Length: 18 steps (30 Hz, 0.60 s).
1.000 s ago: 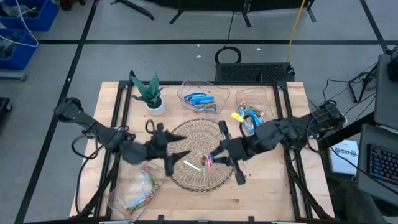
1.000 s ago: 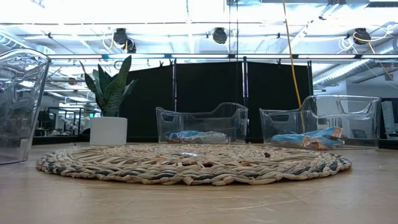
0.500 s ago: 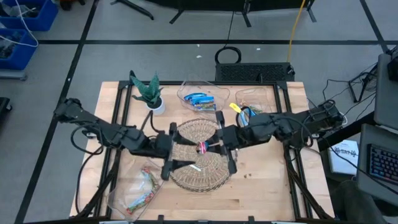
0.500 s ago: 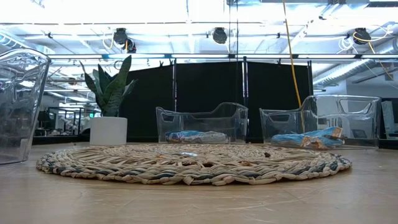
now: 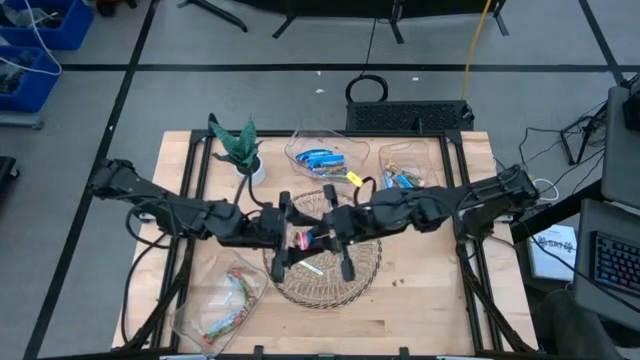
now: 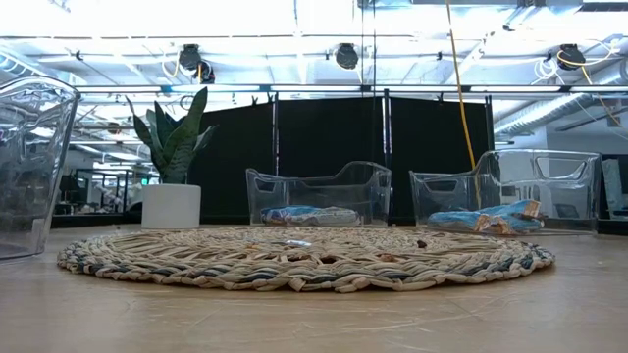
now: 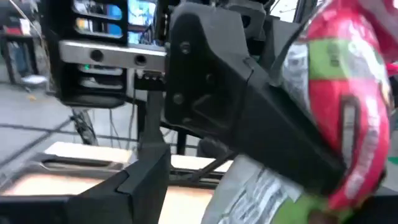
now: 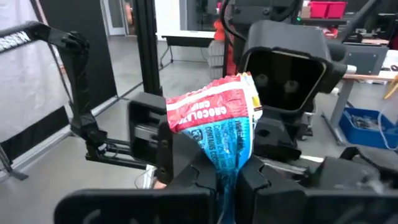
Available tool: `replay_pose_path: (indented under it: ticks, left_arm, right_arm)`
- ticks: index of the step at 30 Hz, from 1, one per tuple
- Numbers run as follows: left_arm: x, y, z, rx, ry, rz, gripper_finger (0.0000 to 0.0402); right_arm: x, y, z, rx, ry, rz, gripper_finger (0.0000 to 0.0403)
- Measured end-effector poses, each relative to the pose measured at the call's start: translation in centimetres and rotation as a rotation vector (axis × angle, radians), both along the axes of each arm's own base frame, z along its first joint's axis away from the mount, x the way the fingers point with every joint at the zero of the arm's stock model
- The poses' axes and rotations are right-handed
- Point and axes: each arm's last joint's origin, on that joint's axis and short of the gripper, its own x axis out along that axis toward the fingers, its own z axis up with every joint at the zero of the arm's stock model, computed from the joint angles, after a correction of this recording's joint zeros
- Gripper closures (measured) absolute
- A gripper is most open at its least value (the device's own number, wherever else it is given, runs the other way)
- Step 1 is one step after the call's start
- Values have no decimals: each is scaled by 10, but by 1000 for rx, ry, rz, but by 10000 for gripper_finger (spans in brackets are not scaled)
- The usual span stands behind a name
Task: Pick and place Granola Bars by type
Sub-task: Put the red granola bar into the bottom transparent bin
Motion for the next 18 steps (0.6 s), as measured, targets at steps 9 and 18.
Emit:
replay_pose_path:
  ticks: [9,18]
  left_arm:
    - [1,-1,1,-45,-11,-26,339]
    - [0,-1,1,-74,-11,-26,387]
  right_arm:
    - [3,-5,-2,6,8,-25,373]
    - [-17,-24,18,-3,-19,-41,254]
